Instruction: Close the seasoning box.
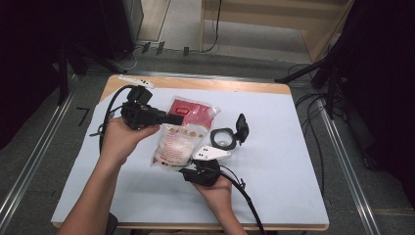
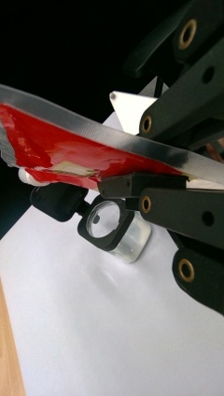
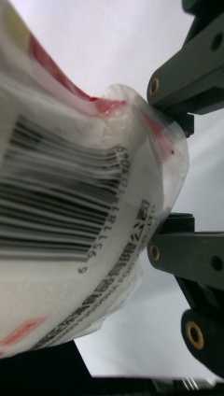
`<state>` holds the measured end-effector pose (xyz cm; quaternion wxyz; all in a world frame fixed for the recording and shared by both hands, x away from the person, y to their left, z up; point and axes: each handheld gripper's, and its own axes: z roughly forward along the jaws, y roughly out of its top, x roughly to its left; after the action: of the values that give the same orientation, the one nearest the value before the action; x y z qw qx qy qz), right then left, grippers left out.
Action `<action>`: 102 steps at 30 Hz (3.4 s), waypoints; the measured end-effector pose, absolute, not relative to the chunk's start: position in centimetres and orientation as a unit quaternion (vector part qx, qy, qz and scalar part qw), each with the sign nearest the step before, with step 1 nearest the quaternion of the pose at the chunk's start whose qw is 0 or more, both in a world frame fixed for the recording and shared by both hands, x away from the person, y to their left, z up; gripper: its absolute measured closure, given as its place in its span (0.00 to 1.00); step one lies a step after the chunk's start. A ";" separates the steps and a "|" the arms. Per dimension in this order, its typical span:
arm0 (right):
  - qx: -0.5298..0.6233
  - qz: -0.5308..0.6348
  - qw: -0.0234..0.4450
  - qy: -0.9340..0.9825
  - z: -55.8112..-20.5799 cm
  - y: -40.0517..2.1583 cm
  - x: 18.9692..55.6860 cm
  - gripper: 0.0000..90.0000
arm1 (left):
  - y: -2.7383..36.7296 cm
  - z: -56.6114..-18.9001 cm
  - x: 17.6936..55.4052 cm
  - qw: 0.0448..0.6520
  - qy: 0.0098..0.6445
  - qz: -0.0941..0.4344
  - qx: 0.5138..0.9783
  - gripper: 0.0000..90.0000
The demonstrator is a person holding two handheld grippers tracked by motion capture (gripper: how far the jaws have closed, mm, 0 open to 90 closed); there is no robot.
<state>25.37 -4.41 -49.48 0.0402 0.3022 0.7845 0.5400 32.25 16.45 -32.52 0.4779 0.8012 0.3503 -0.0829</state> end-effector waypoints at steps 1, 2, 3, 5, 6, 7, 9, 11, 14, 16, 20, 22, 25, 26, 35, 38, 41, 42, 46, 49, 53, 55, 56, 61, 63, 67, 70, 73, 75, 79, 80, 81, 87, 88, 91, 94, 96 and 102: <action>0.302 0.538 0.037 0.786 -49.4 -4.4 25.2 0.68 | 16.3 -32.6 32.2 0.479 0.348 -0.079 0.802 0.97; 0.300 0.539 0.034 0.786 -49.4 -4.3 25.0 0.68 | 16.1 -32.6 32.2 0.478 0.345 -0.077 0.804 0.97; 0.300 0.539 0.029 0.787 -49.3 -4.3 24.8 0.68 | 16.0 -32.7 32.2 0.479 0.342 -0.076 0.805 0.97; 0.296 0.543 0.023 0.785 -49.2 -4.2 24.6 0.67 | 15.7 -32.7 32.2 0.479 0.339 -0.070 0.806 0.96; 0.295 0.544 0.021 0.785 -49.1 -4.2 24.4 0.67 | 15.7 -32.7 32.2 0.479 0.336 -0.067 0.808 0.95; 0.294 0.544 0.020 0.786 -49.0 -4.2 24.3 0.67 | 15.5 -32.8 32.1 0.481 0.332 -0.067 0.809 0.95; 0.292 0.549 0.012 0.783 -48.9 -4.2 24.2 0.67 | 15.3 -32.9 32.1 0.483 0.325 -0.062 0.810 0.94; 0.290 0.554 0.003 0.780 -48.7 -4.1 24.1 0.67 | 15.1 -32.9 32.0 0.488 0.317 -0.061 0.811 0.93; 0.289 0.561 -0.011 0.776 -48.4 -4.1 24.1 0.67 | 14.8 -33.1 32.1 0.490 0.315 -0.061 0.810 0.92; 0.289 0.562 -0.015 0.775 -48.3 -4.1 24.1 0.67 | 14.6 -33.3 32.1 0.490 0.317 -0.064 0.809 0.91; 0.288 0.562 -0.024 0.775 -48.3 -4.0 24.1 0.67 | 14.0 -33.8 32.2 0.483 0.317 -0.065 0.814 0.88; 0.288 0.561 -0.026 0.776 -48.4 -4.0 24.0 0.66 | 13.7 -34.0 32.2 0.482 0.318 -0.068 0.814 0.87; 0.288 0.561 -0.028 0.775 -48.4 -3.9 24.0 0.66 | 13.4 -34.3 32.2 0.485 0.319 -0.070 0.811 0.87; 0.288 0.561 -0.029 0.775 -48.4 -3.9 24.0 0.66 | 13.4 -34.4 32.3 0.484 0.317 -0.074 0.812 0.87; 0.289 0.561 -0.037 0.774 -48.5 -3.8 23.9 0.66 | 12.7 -35.1 32.3 0.482 0.320 -0.081 0.812 0.87; 0.290 0.562 -0.040 0.774 -48.5 -3.8 23.9 0.66 | 12.6 -35.3 32.4 0.485 0.320 -0.089 0.809 0.87; 0.287 0.564 -0.038 0.773 -48.4 -3.7 23.8 0.64 | 12.3 -35.6 32.4 0.476 0.325 -0.089 0.812 0.87; 0.280 0.566 -0.031 0.774 -48.3 -3.6 23.7 0.65 | 12.1 -35.8 32.5 0.469 0.328 -0.089 0.815 0.87; 0.275 0.556 -0.014 0.784 -48.1 -3.0 23.3 0.65 | 11.3 -36.2 32.3 0.464 0.323 -0.102 0.819 0.88; 0.283 0.555 -0.019 0.782 -48.4 -3.0 23.4 0.65 | 11.0 -36.5 32.3 0.459 0.331 -0.098 0.819 0.88; 0.290 0.553 -0.031 0.780 -48.4 -3.0 23.5 0.63 | 10.9 -36.5 32.3 0.452 0.341 -0.093 0.819 0.89; 0.291 0.554 -0.035 0.779 -48.5 -3.0 23.6 0.62 | 10.8 -36.5 32.3 0.452 0.346 -0.092 0.817 0.89; 0.293 0.554 -0.035 0.778 -48.5 -2.9 23.6 0.61 | 10.8 -36.5 32.3 0.452 0.349 -0.091 0.816 0.89; 0.307 0.541 -0.015 0.783 -48.2 -2.3 23.4 0.56 | 10.5 -36.4 32.1 0.442 0.364 -0.077 0.816 0.89; 0.316 0.534 -0.007 0.784 -48.2 -2.1 23.3 0.58 | 10.3 -36.4 32.1 0.439 0.363 -0.077 0.818 0.88; 0.322 0.538 -0.007 0.779 -48.1 -2.1 23.3 0.64 | 10.4 -36.5 32.2 0.442 0.357 -0.086 0.818 0.84; 0.325 0.549 -0.030 0.770 -48.2 -2.4 23.5 0.64 | 10.5 -36.2 32.1 0.436 0.351 -0.083 0.825 0.78; 0.329 0.559 -0.049 0.760 -48.2 -2.7 23.8 0.65 | 10.5 -35.8 31.9 0.427 0.352 -0.078 0.829 0.76; 0.327 0.565 -0.062 0.755 -48.2 -2.7 23.9 0.65 | 10.4 -35.5 31.7 0.418 0.349 -0.067 0.836 0.75; 0.329 0.571 -0.075 0.749 -48.3 -2.7 24.0 0.65 | 10.5 -35.3 31.7 0.408 0.356 -0.074 0.837 0.75; 0.330 0.571 -0.074 0.748 -48.2 -2.7 23.9 0.65 | 10.6 -35.2 31.8 0.406 0.358 -0.077 0.837 0.76; 0.330 0.571 -0.075 0.748 -48.2 -2.7 23.9 0.65 | 10.7 -35.3 31.8 0.405 0.358 -0.076 0.838 0.79; 0.326 0.561 -0.060 0.759 -48.0 -2.4 23.9 0.65 | 10.3 -35.4 31.7 0.392 0.354 -0.070 0.846 0.95; 0.325 0.560 -0.057 0.760 -48.0 -2.3 23.9 0.65 | 10.3 -35.3 31.7 0.391 0.358 -0.069 0.845 0.95; 0.321 0.553 -0.046 0.768 -47.8 -2.1 23.9 0.61 | 10.3 -35.3 31.6 0.397 0.371 -0.066 0.837 0.96; 0.315 0.536 -0.025 0.783 -47.4 -1.6 23.8 0.55 | 10.5 -35.2 31.7 0.399 0.375 -0.063 0.834 0.96; 0.314 0.532 -0.014 0.786 -47.3 -1.3 23.7 0.57 | 10.6 -35.2 31.7 0.405 0.378 -0.064 0.830 0.95; 0.319 0.524 -0.001 0.790 -47.0 -1.1 23.7 0.67 | 10.7 -35.2 31.8 0.414 0.378 -0.070 0.825 0.93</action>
<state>23.68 -1.09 -46.99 -0.0012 0.3194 0.7899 0.5235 31.79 10.69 -35.22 0.4138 0.8252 0.3780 -0.0702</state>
